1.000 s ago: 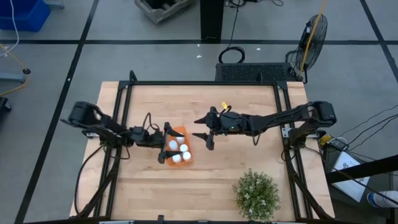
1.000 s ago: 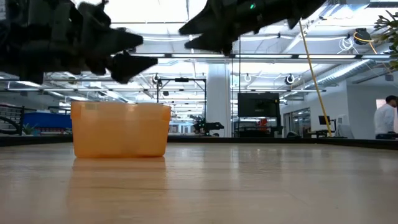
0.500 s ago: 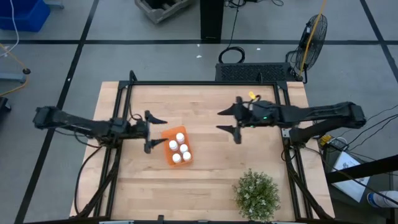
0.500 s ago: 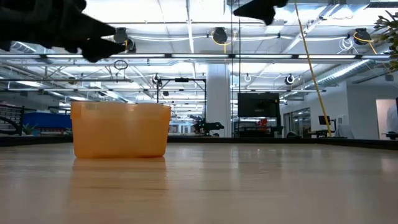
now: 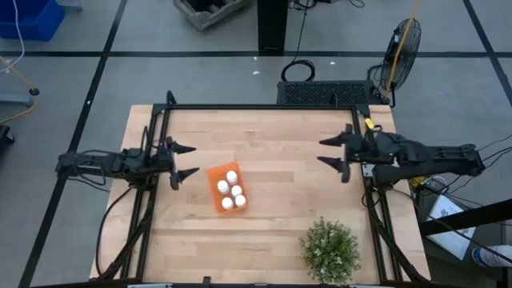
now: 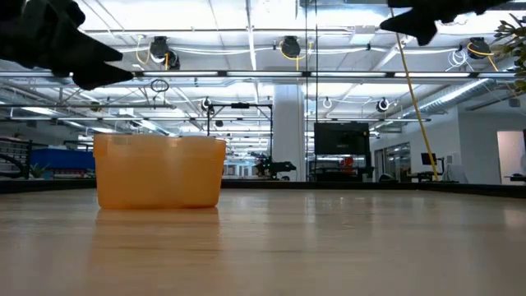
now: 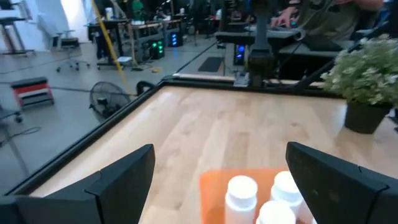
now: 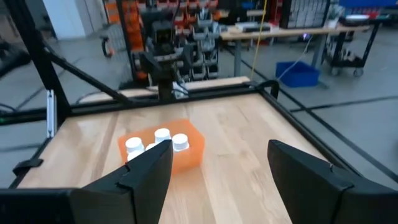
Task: Pick and place pill bottles into a basket
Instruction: Return to Home Position
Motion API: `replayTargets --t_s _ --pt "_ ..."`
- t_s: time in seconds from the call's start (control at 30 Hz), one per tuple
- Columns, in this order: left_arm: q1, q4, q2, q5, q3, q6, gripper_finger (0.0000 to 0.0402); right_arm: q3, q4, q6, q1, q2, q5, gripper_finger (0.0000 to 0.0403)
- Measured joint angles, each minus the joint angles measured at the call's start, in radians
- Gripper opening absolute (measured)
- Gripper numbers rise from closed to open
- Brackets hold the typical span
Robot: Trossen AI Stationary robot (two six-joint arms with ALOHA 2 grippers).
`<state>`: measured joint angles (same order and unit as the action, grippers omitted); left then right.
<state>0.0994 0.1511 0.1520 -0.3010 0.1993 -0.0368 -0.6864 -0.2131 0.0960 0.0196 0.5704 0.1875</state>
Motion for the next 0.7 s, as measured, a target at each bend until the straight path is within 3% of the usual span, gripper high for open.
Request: replayTargets --t_s 0.33,0.7 --pt "0.000 0.059 -0.096 0.031 0.000 -0.028 0.0365 0.170 -0.004 0.012 0.000 -0.335 0.000 0.0254" --pt "0.000 0.108 -0.101 0.018 -0.008 -0.064 0.0365 0.273 -0.069 0.038 0.000 -0.570 -0.002 0.0254"
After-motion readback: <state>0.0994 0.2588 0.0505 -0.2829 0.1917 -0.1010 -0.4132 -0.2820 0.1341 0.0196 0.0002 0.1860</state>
